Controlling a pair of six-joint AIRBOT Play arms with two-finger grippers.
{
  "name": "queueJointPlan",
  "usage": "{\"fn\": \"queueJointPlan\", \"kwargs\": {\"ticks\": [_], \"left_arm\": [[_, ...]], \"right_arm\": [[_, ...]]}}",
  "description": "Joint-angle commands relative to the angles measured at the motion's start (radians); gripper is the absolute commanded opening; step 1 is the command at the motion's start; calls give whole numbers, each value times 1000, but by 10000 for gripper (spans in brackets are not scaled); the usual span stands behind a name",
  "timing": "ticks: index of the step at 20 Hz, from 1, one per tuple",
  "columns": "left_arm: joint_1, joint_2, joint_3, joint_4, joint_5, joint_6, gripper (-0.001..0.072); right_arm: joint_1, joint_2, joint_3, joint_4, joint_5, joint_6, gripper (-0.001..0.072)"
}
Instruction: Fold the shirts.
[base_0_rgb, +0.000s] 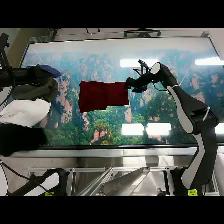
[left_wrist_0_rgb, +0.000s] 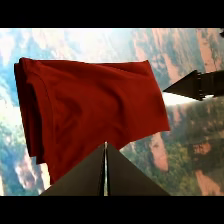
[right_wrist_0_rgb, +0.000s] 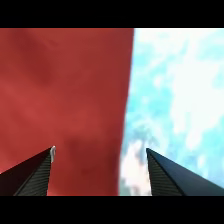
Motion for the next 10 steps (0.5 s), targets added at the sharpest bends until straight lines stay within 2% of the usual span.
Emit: {"fn": "queueJointPlan", "kwargs": {"ticks": [1,3,6,7,8,9,10], "left_arm": [[3,1,-6,-16,-21,9,19],[3,1,-6,-16,-22,9,19],[3,1,-6,-16,-23,8,19],[3,1,-6,-19,-23,8,19],[3,1,-6,-23,-23,8,18],[3,1,-6,-24,-23,7,19],[3,1,-6,-24,-23,0,18]], "right_arm": [[-11,-77,-1,118,-14,-68,649],[-9,-108,-1,213,0,-109,648],[5,-127,-1,449,14,-249,618],[10,-127,0,497,15,-283,404],[12,-127,0,563,26,-328,149],[11,-125,0,631,30,-335,22],[8,-116,0,676,29,-359,21]]}}
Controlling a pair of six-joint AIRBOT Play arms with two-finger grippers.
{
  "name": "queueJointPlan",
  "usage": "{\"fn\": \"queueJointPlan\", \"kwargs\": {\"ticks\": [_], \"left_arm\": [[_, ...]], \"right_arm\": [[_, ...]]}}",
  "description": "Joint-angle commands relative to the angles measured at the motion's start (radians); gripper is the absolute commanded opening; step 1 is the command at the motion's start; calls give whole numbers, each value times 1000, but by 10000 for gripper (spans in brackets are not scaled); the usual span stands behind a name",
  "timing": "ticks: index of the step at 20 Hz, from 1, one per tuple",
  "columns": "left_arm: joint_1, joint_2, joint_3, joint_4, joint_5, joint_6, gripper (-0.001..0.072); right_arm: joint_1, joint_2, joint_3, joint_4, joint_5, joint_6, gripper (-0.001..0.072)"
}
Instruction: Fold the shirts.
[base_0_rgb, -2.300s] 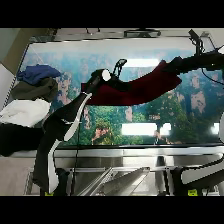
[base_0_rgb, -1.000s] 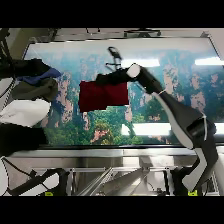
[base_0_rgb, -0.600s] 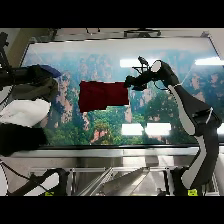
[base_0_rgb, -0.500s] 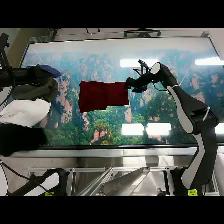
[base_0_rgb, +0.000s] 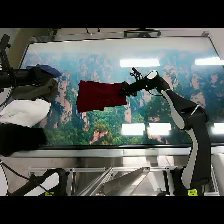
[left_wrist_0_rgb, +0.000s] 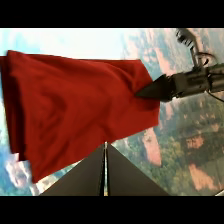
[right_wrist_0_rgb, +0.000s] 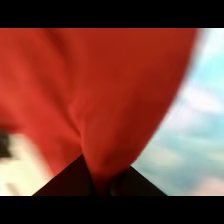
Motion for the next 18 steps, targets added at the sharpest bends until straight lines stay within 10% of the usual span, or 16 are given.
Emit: {"fn": "queueJointPlan", "kwargs": {"ticks": [1,8,18], "left_arm": [[1,0,0,-5,-2,-10,18],[-62,0,0,-2,-5,-10,18],[-229,0,0,-1,87,-4,18]], "right_arm": [[-8,24,0,202,2,-114,20],[-351,239,-98,80,-5,-67,18],[-1287,922,-1193,103,-441,-387,18]]}}
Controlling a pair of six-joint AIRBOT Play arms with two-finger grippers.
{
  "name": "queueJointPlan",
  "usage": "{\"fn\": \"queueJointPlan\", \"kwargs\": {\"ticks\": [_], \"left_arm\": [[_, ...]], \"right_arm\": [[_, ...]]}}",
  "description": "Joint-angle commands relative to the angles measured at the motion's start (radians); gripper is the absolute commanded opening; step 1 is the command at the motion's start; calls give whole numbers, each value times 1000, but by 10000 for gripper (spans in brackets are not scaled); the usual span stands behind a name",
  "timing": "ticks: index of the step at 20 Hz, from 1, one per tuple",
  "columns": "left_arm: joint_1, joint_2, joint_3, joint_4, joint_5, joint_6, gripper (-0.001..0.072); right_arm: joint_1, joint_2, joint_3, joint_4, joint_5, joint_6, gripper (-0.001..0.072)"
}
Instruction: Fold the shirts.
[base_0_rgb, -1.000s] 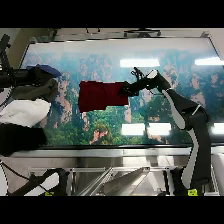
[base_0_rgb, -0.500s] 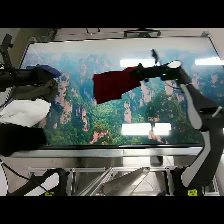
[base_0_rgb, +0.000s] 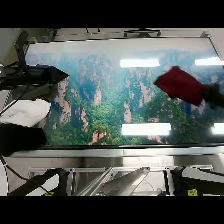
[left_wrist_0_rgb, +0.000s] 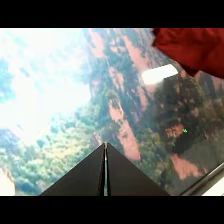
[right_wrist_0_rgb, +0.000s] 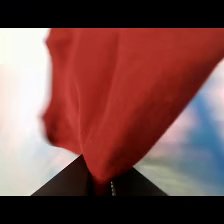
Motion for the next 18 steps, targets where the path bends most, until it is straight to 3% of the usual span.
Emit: {"fn": "queueJointPlan", "kwargs": {"ticks": [1,6,11,12,13,14,16,17,18], "left_arm": [[-63,0,0,2,50,5,18],[-126,0,0,2,72,5,18],[-157,0,0,2,69,5,18],[-158,0,0,2,69,5,18],[-158,0,0,2,70,5,18],[-157,0,0,2,69,4,18],[-157,1,0,0,69,4,18],[-157,1,0,0,70,4,18],[-157,1,0,0,74,4,18]], "right_arm": [[-334,199,-301,8,-116,-158,18],[-575,325,-415,4,-153,-202,20],[-612,323,-415,-30,-131,-238,23],[-612,323,-415,-35,-111,-238,85],[-613,323,-415,-42,-90,-238,338],[-614,324,-415,-56,-66,-237,458],[-622,336,-414,-134,17,-193,455],[-635,352,-408,-211,52,-114,401],[-646,374,-392,-283,79,-55,292]]}}
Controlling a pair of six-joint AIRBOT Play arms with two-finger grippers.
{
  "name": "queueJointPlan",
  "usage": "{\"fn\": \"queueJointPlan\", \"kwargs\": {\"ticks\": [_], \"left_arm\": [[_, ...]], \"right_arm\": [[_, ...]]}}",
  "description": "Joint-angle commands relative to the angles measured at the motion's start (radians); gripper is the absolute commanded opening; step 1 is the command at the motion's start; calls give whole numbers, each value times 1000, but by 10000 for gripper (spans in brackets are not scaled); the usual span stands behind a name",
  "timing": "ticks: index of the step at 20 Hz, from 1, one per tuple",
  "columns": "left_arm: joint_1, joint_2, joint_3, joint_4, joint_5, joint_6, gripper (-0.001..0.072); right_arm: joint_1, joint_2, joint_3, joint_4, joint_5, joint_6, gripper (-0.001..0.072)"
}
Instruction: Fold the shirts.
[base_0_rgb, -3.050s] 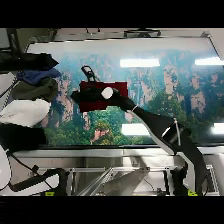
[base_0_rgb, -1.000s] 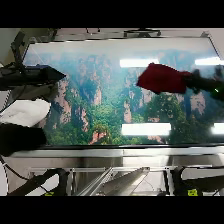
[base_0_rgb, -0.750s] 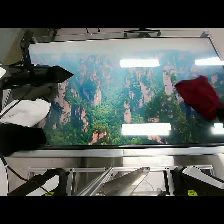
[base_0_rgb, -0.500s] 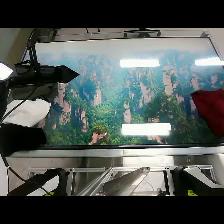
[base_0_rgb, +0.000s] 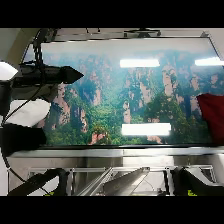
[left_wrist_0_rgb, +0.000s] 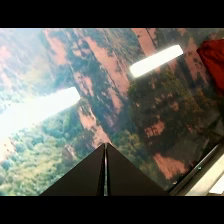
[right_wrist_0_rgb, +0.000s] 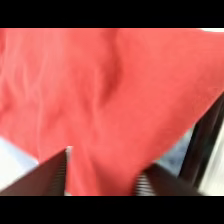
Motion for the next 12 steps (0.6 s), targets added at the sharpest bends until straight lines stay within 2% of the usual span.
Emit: {"fn": "queueJointPlan", "kwargs": {"ticks": [1,2,4,5,6,7,8,9,10,11,12], "left_arm": [[-2,1,2,1,8,0,18],[1,2,2,0,17,0,17],[2,3,2,0,30,0,18],[2,3,2,1,29,1,18],[7,3,2,1,31,2,18],[8,3,2,1,34,2,18],[12,3,2,0,37,8,18],[23,3,2,0,41,16,18],[31,3,2,0,49,16,18],[42,3,2,0,61,16,18],[65,3,8,-1,58,15,18]], "right_arm": [[-32,63,43,-225,123,163,294],[-36,101,82,-315,160,221,295],[-36,186,167,-612,227,415,314],[-31,204,190,-725,246,486,412],[-25,203,194,-787,254,548,470],[-25,203,195,-782,251,585,464],[-20,205,196,-722,236,578,462],[0,205,201,-626,222,535,371],[35,205,211,-507,218,462,70],[84,206,227,-397,211,418,32],[144,206,246,-310,202,412,23]]}}
